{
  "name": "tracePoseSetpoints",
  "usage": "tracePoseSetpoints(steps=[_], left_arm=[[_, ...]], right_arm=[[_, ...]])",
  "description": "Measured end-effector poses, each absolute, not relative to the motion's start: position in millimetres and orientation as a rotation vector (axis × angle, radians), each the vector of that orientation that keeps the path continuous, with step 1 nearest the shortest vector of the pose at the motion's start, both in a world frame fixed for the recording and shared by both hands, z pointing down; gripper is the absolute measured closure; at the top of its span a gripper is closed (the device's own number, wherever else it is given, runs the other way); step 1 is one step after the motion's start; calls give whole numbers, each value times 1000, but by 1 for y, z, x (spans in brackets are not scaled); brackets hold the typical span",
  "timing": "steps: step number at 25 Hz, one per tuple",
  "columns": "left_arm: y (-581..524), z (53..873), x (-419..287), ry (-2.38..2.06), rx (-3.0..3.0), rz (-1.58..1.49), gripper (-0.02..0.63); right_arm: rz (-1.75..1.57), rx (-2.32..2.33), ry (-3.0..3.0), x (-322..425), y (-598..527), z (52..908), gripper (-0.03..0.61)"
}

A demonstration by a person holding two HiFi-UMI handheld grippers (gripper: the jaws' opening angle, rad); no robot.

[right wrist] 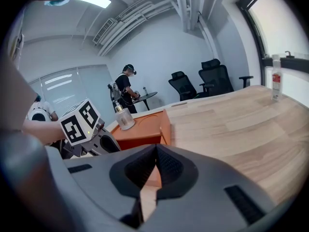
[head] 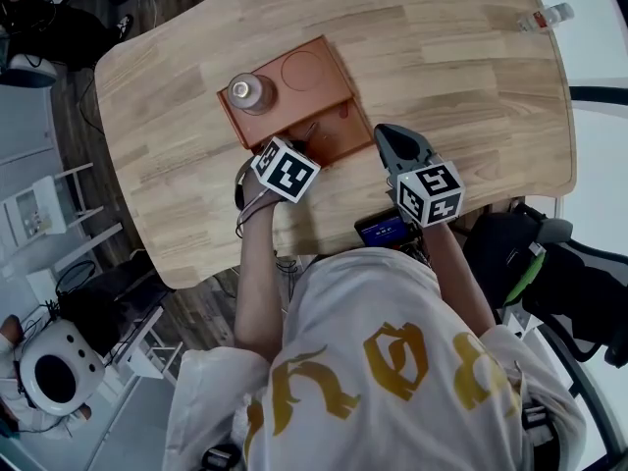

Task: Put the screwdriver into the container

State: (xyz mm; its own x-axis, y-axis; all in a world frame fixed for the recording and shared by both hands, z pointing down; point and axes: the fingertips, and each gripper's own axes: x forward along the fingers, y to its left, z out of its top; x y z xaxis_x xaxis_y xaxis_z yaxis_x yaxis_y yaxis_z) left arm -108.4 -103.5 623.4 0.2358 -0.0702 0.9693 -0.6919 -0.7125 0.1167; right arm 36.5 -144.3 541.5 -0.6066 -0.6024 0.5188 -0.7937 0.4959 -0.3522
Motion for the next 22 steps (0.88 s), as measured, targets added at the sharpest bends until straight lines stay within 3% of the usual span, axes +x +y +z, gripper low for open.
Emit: tracePoseSetpoints(steps=[22], left_arm=[[-92,640,-116,-594,1831,1650,535]], right_arm=[[819,1207,-2405,37,-148,542,568]])
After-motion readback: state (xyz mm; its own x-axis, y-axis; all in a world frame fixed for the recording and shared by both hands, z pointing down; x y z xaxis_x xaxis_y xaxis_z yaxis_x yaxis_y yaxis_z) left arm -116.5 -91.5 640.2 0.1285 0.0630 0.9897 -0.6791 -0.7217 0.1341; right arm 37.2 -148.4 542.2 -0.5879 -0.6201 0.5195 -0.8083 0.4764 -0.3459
